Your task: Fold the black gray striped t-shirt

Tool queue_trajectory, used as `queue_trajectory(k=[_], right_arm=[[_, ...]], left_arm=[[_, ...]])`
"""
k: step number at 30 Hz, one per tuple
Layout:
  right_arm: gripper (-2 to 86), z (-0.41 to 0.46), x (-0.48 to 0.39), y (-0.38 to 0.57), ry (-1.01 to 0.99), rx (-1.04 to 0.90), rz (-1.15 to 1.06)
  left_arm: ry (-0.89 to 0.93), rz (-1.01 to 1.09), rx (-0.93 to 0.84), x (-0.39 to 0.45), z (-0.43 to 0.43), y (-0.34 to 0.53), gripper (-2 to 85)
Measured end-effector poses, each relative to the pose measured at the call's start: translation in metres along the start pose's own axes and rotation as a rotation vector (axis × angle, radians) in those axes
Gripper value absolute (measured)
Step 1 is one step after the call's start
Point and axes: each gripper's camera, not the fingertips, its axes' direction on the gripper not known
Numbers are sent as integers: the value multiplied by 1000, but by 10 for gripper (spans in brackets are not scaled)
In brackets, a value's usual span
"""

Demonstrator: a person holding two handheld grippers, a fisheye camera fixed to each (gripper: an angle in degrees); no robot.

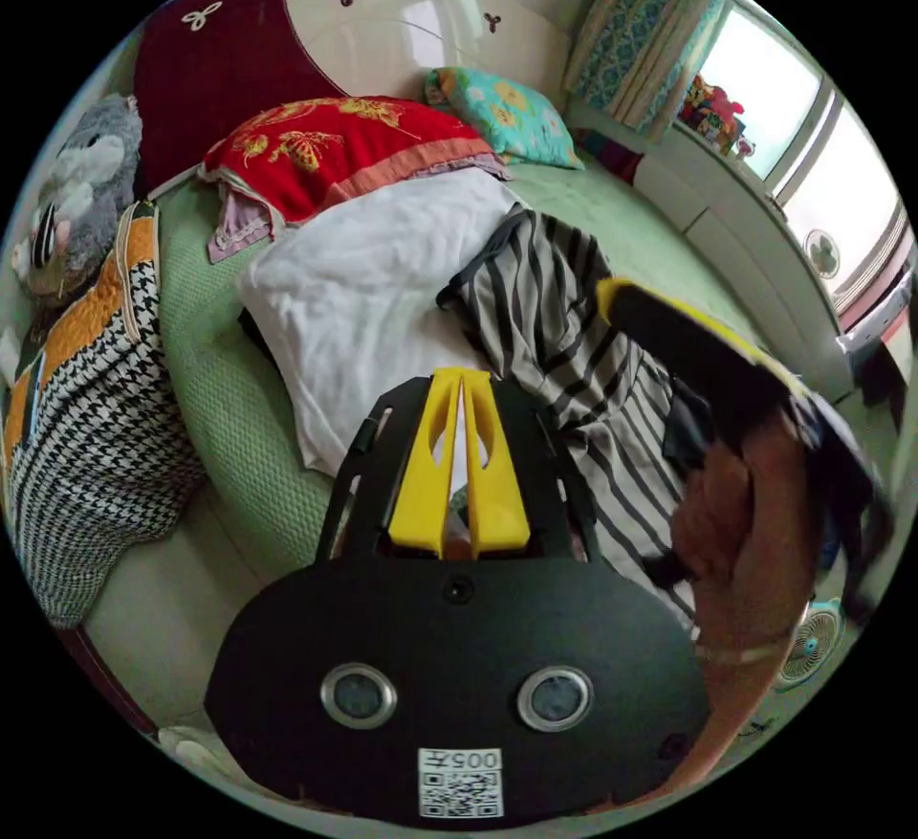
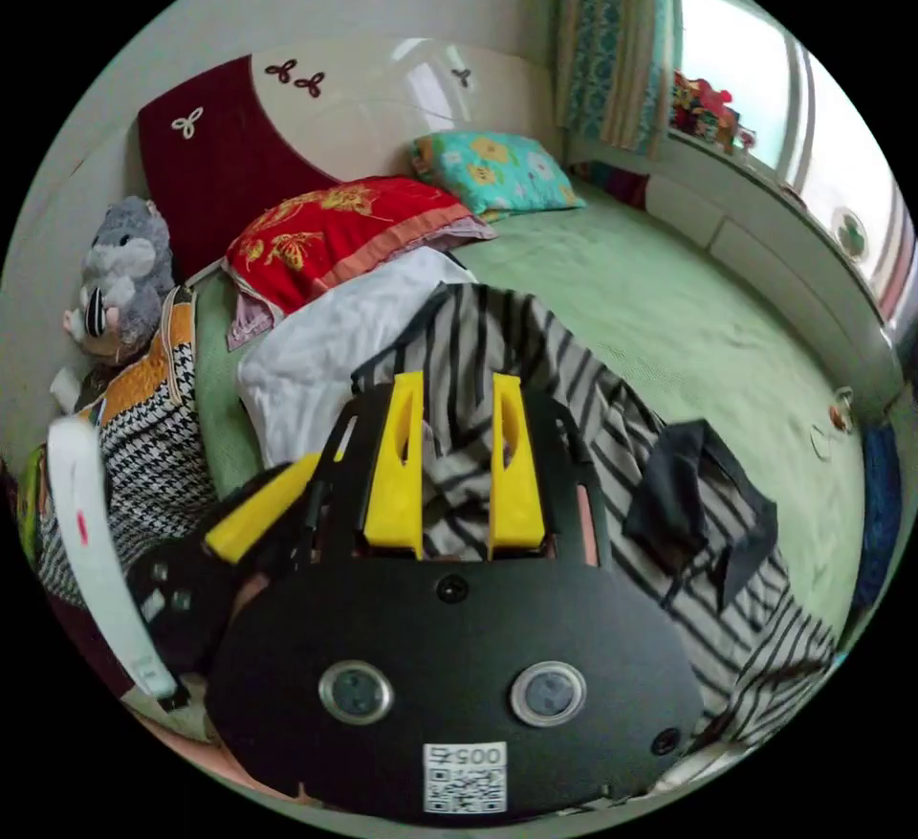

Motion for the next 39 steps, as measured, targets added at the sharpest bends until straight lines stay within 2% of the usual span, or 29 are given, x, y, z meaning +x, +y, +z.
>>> queue_trajectory(k=[2,6,8,14,17,20,26,29,34,39], right_arm=[[96,31,0,-33,-117,-30,-30],[90,74,4,-72,-149,-36,5],[90,109,9,-96,-178,-109,40],[71,169,7,-115,-57,-223,44],[54,180,14,-114,-63,-205,48],[2,181,29,-111,-84,-182,80],[-10,185,60,-103,-139,-180,96],[-10,178,73,-99,-146,-159,83],[-10,149,106,-84,-161,-122,76],[-11,116,177,-39,-149,-87,168]], left_arm=[[29,-22,-6,-11,1,-2,-2],[30,-8,-37,-23,9,-6,-3],[20,9,-43,-24,11,-8,-2],[-9,52,-44,-28,22,-12,16],[2,49,1,-35,29,-13,62],[-10,46,29,-37,36,-15,82],[-12,23,48,-43,38,-18,87],[-6,-5,120,-51,25,-15,73],[156,20,130,-53,29,-13,71],[179,75,170,-50,27,-13,84]])
